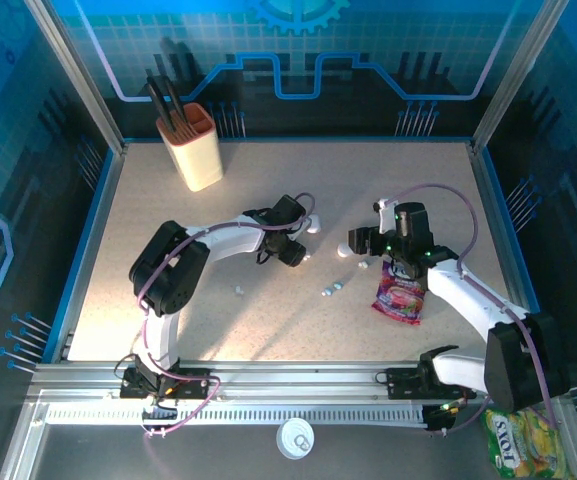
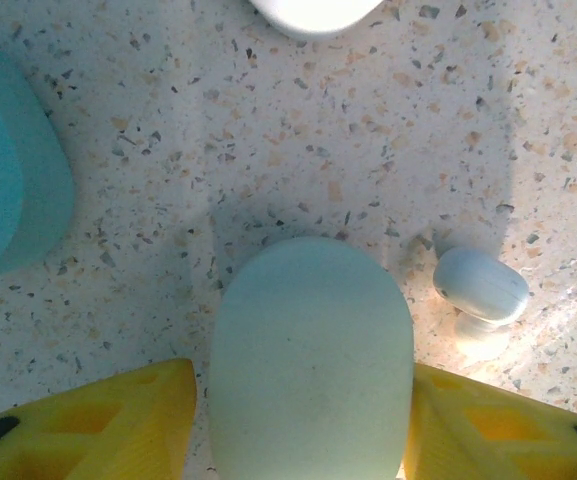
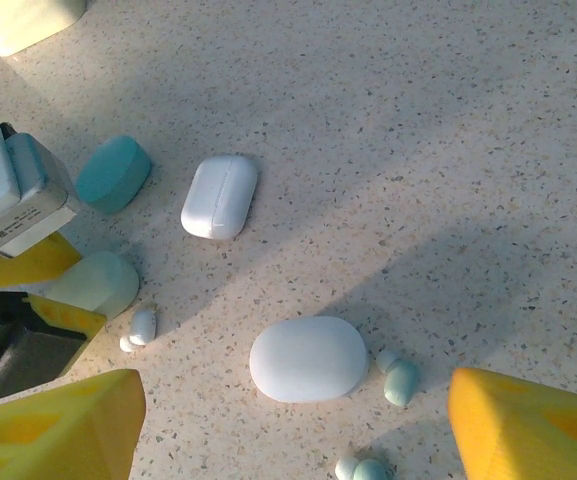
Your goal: Insert the wireless bluetooth earbuds into the charging case
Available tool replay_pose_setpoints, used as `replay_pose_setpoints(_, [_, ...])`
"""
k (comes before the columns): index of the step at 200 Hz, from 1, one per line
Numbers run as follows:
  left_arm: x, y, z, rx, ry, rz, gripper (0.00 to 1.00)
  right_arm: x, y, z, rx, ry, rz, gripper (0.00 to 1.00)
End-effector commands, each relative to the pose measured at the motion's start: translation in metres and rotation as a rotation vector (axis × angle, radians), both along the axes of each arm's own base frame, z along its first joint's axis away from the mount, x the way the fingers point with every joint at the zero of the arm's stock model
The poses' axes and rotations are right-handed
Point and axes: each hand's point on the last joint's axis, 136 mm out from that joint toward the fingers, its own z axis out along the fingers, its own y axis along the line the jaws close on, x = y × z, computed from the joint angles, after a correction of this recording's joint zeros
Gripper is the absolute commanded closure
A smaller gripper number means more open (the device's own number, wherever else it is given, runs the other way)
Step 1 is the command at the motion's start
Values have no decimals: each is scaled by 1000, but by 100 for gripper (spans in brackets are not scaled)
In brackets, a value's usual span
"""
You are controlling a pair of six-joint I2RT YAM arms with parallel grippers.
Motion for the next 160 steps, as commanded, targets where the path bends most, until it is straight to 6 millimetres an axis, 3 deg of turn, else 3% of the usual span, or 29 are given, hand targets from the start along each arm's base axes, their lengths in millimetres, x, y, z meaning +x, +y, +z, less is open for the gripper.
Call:
replay_pose_setpoints(1, [2,-1,7,4,-31,0,46,0,-3,1,25,4,-11,21])
replay_pose_setpoints(11, [3,-1,9,-9,-52,-1,54,-1,-2,2,31,14,-9,21])
replay_pose_setpoints(47, [1,0,23,-42,-108,-17,55,-8,-10,13,80,57,-31,23])
replay_pose_setpoints(60, [0,-2,30,-60,-143,-43,56,-12,-4,19,127,43,3,27])
replay_pose_setpoints(99, [-20,-22,55,-188,-225,-233,55,-26,11,30,262,113,47,25])
replay_pose_setpoints(121, [-30,-32,68,-260,-282,-325,67,-32,23,34,332,156,78,25])
replay_pose_setpoints(160, [-46,-41,87,-339,-390,-469,62,-41,49,39,413,231,144,25])
